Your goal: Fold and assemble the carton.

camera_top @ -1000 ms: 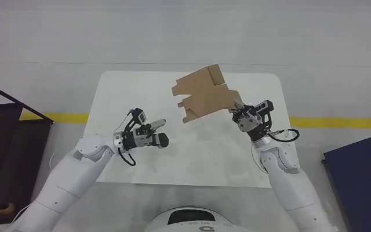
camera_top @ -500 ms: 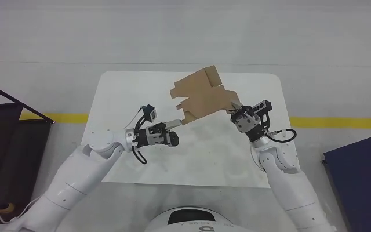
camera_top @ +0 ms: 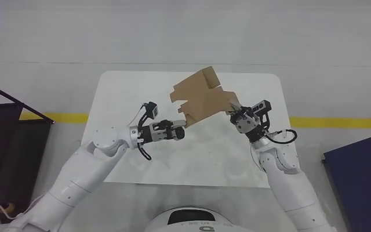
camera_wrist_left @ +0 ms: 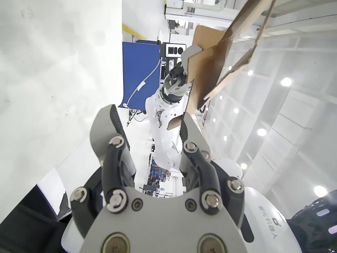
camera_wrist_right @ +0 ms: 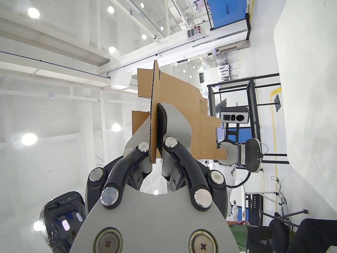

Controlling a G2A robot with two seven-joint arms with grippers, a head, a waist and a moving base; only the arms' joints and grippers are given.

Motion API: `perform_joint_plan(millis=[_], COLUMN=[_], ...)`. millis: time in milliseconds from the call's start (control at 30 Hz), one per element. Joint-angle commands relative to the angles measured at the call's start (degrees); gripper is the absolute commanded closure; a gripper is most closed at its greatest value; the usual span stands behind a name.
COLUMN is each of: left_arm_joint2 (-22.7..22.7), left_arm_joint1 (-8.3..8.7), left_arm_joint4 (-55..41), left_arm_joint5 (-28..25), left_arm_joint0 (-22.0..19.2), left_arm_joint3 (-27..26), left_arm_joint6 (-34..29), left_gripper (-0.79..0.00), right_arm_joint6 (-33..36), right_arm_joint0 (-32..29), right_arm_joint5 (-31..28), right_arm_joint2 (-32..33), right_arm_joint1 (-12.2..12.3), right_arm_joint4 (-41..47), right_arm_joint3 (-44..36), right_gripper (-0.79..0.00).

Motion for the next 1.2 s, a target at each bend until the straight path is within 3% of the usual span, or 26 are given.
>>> perform_joint_plan(millis=[0,333,500,967,1167], left_arm_joint2=[-0.1,-1.1,-2.2,-6.0,-7.8], left_arm_joint1=[-0.16,-0.72,-0.81,-1.23,-1.32], left_arm_joint4=[0.0,1.6,3.6,3.1,2.0], left_arm_joint5=[-0.7,-3.9,-7.8,-13.2,-12.9], left_arm_joint0=[0.0,0.7,1.9,4.4,4.8], left_arm_joint3=[-0.2,-0.9,-2.1,-4.0,-4.1], left_arm_joint6=[0.3,1.3,2.1,4.7,4.5], left_gripper=[-0.391,-0.357,-0.299,-0.277,-0.283], right_arm_joint6=[0.1,1.5,1.9,1.6,0.8], right_arm_joint0=[0.0,0.0,-0.2,0.4,1.2], right_arm_joint5=[0.1,1.6,1.8,4.1,5.7], right_arm_joint2=[0.0,0.2,0.4,-0.2,-0.8], right_arm_joint1=[0.0,-0.2,-0.2,-0.4,-0.5], right_arm_joint4=[-0.1,0.7,0.8,0.1,-1.4], right_arm_joint3=[-0.1,-0.1,-0.4,0.2,0.7], right_gripper=[0.0,0.0,0.0,0.0,0.0])
